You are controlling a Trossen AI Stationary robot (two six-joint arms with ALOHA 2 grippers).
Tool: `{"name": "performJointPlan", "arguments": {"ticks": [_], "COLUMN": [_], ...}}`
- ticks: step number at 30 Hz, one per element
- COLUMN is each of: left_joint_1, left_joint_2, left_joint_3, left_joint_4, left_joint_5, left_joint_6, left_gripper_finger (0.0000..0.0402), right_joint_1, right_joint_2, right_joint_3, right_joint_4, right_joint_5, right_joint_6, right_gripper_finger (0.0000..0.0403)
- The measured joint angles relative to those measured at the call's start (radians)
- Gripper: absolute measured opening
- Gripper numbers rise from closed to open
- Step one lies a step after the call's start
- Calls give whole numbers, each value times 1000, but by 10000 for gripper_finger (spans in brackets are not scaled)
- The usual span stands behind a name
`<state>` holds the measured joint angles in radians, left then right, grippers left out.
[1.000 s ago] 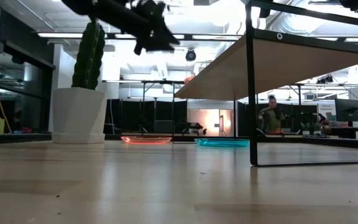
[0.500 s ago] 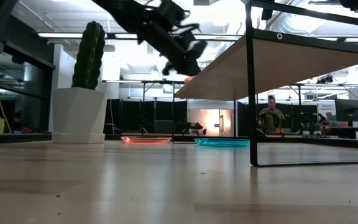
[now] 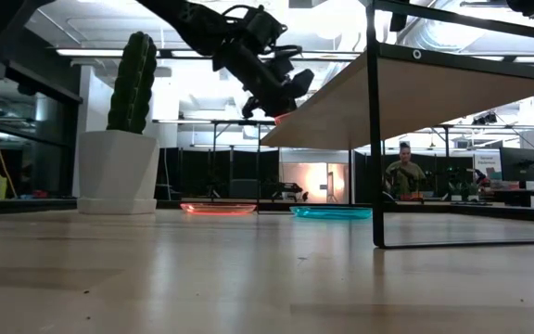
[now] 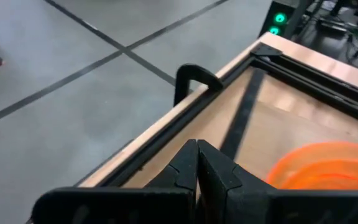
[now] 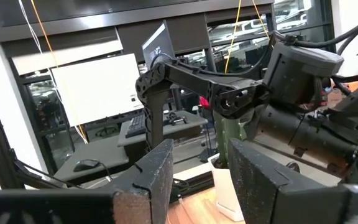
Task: Place and stack plates onto a shelf
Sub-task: Stack the bottom orange plate on top of the orange plate on the shelf
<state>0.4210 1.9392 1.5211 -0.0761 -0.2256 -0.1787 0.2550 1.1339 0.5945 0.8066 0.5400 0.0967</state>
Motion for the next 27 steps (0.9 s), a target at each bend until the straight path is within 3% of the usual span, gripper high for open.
{"name": "performJointPlan", "arguments": {"ticks": [27], "left_joint_1": [-51], "left_joint_2": [4], "left_joint_3": [0], "left_joint_4": [-34], "left_joint_5": [-14], "left_joint_6": [50], "left_gripper_finger": [0], "right_joint_1": [0], "right_joint_2": [0], "right_joint_3": [0], "right_joint_4": [5], "right_joint_5": [-1], "right_joint_6": [0], "right_gripper_finger": [140]}}
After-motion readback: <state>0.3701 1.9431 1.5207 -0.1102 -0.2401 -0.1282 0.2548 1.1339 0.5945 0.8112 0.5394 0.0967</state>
